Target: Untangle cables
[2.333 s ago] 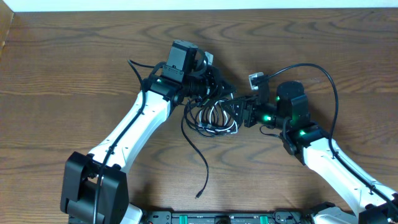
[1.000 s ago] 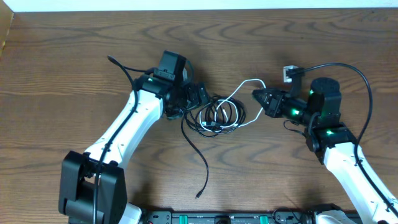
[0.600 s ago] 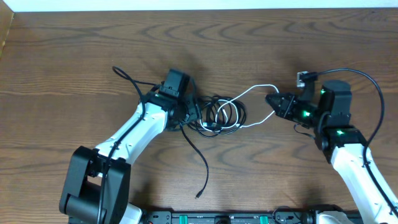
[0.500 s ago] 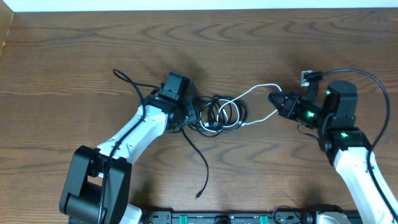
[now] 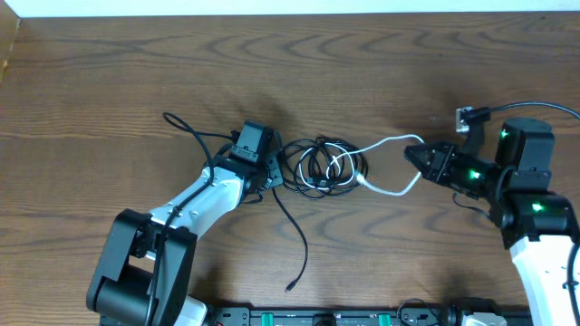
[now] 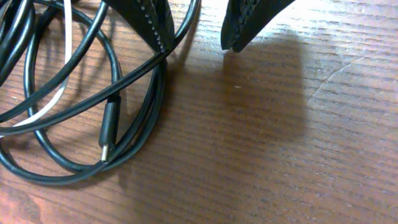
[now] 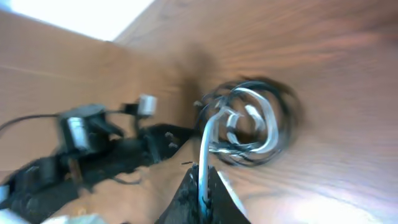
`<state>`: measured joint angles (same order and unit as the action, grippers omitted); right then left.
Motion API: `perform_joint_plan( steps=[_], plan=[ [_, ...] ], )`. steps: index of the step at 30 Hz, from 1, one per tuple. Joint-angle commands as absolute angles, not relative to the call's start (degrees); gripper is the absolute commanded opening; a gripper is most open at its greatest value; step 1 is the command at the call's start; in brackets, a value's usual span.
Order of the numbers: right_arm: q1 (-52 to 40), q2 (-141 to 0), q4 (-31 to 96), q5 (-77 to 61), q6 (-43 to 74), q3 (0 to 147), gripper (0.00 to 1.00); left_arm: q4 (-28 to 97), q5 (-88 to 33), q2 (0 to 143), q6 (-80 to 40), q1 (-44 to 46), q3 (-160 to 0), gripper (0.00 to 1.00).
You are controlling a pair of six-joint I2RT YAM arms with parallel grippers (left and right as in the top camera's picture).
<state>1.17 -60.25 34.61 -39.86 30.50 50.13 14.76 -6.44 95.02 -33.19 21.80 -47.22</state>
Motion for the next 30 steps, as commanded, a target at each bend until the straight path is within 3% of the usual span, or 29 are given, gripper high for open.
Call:
perform_joint_plan(
  steps=[1,3,8,16,30],
  plan=[
    [1.52,-60.31,40.32,-24.69,24.47,55.31,0.01,14.5,-5.5,94.3,-32.95,21.5,-47.13,0.36],
    [1.52,-61.01,44.12,-19.29,22.72,57.78,0.01,15.25,-7.62,93.69,-31.44,21.39,-48.38,0.53],
    [1.52,-63.59,47.53,-15.25,20.6,59.13,0.01,17.04,-16.36,90.87,-30.65,21.5,-52.75,0.63],
    [1.52,-71.81,49.69,-8.56,19.81,59.13,0.01,16.75,-22.44,90.5,-32.62,24.56,-54.43,0.64],
    [2.37,-77.82,47.33,-4.82,18.15,59.13,0.01,9.91,-14.28,96.47,-35.92,32.38,-54.43,0.64]
  ],
)
